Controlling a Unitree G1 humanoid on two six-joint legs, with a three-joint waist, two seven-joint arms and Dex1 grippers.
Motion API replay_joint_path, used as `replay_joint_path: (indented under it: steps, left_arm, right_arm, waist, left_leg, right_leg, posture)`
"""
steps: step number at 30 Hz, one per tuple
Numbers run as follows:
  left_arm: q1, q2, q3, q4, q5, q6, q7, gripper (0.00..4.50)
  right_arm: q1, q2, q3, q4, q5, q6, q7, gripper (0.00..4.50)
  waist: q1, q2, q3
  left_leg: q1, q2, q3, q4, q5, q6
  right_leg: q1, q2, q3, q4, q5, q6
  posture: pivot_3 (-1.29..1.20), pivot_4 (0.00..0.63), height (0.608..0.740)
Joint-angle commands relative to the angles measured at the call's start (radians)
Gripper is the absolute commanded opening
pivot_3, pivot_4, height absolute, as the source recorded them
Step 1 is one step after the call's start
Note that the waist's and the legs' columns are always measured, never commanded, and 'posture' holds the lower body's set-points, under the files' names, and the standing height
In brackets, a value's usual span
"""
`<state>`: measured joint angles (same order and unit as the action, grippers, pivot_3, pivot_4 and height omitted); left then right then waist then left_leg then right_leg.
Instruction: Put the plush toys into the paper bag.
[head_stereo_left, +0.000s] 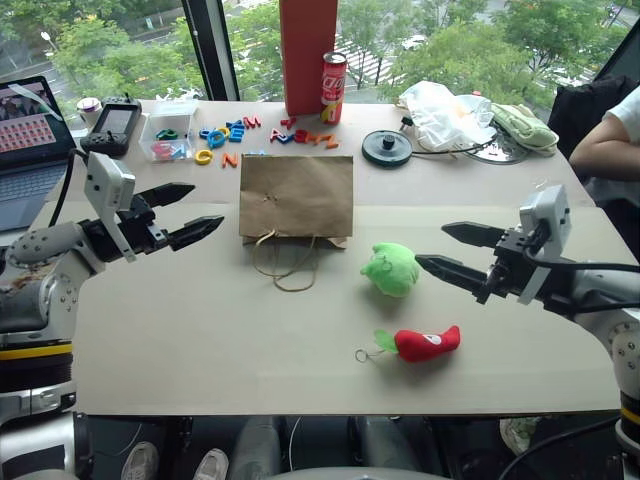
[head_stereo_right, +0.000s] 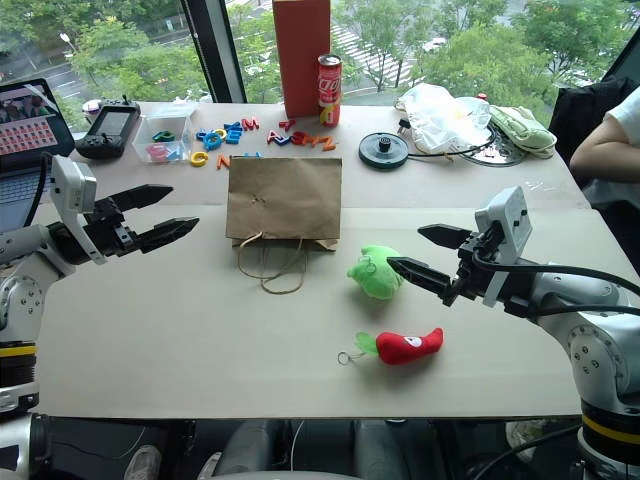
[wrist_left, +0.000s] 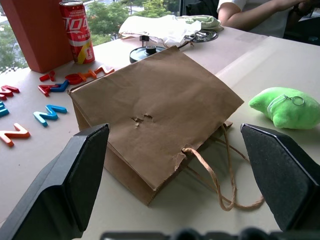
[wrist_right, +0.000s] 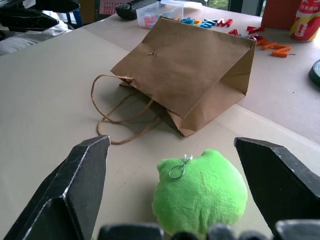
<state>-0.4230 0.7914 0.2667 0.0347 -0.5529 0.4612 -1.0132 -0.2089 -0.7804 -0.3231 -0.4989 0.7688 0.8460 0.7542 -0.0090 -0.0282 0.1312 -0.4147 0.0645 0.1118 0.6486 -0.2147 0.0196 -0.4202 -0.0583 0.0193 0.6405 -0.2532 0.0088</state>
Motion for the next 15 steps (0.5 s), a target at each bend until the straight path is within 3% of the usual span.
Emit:
replay_joint_path:
  steps: [1,4,9,15]
  left_arm:
    - [-0.014,0.002,0.014,-0.016,-0.014,-0.013,-0.009,4.5]
    - [-0.03,0.001,-0.011,0.029,0.022,-0.063,-0.031,4.5]
    - [-0.057,0.008,-0.145,0.189,0.214,-0.342,-0.113,4.5]
    - [-0.286,-0.048,-0.366,0.626,0.594,-0.969,0.008,4.5]
  right_arm:
    - [-0.009,-0.009,-0.009,-0.007,0.006,-0.03,0.003,4.42]
    - [-0.009,-0.006,-0.004,-0.008,0.006,-0.029,0.001,4.42]
    - [-0.014,-0.005,0.011,-0.008,0.003,-0.026,-0.003,4.42]
    - [-0.022,-0.001,0.032,-0.026,0.007,-0.023,-0.017,4.42]
  waist:
    - [0.0,0.0,0.0]
    - [0.0,0.0,0.0]
    - [0.003,0.0,0.0]
    - [0.02,0.0,0.0]
  left_leg:
    - [0.0,0.0,0.0,0.0,0.0,0.0]
    - [0.0,0.0,0.0,0.0,0.0,0.0]
    - [0.0,0.0,0.002,0.0,0.0,0.0]
    - [-0.001,-0.001,0.004,0.002,0.0,0.0]
  right_leg:
    - [0.0,0.0,0.0,0.0,0.0,0.0]
    - [0.0,0.0,0.0,0.0,0.0,0.0]
    - [0.0,0.0,0.0,0.0,0.0,0.0]
    - [0.0,0.0,-0.001,0.0,0.0,0.0]
  posture:
    - [0.0,0.15,0.739]
    - [0.0,0.15,0.739]
    - [0.0,0.15,0.739]
    - [0.0,0.15,0.739]
